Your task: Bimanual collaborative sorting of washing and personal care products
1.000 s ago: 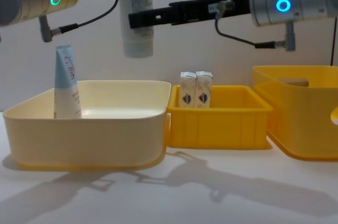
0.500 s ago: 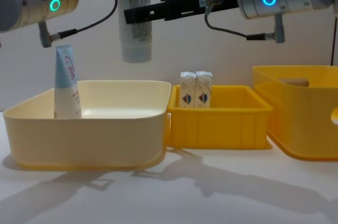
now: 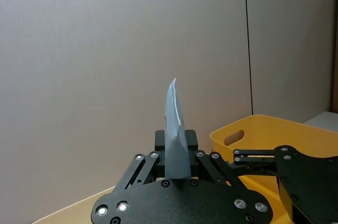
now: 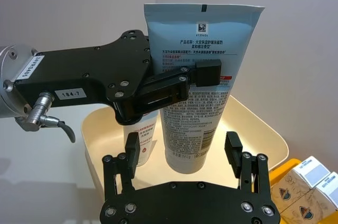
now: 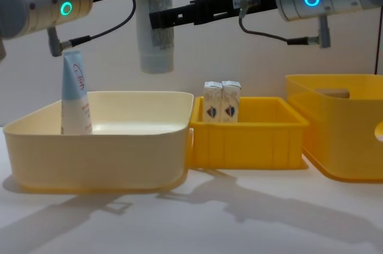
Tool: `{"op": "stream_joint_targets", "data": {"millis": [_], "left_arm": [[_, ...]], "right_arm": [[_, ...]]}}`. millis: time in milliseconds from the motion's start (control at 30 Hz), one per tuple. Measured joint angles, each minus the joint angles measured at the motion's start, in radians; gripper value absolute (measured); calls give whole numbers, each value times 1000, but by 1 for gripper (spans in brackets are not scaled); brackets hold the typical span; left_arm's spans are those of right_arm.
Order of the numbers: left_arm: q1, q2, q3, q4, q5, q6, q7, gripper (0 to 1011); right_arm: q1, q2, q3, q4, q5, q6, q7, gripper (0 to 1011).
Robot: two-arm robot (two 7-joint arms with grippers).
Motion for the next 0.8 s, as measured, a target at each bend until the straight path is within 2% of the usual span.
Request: {"op": "stream_joint_targets", "data": {"millis": [333, 800], "left_arm": [[8, -1, 0, -13, 6, 9, 6, 215], [17, 0, -6, -32, 6, 17, 10, 215]], "right_arm": [[7, -17, -10, 37, -4, -29, -30, 1001], [32, -51, -27, 126, -17, -82, -72, 1001]]}}
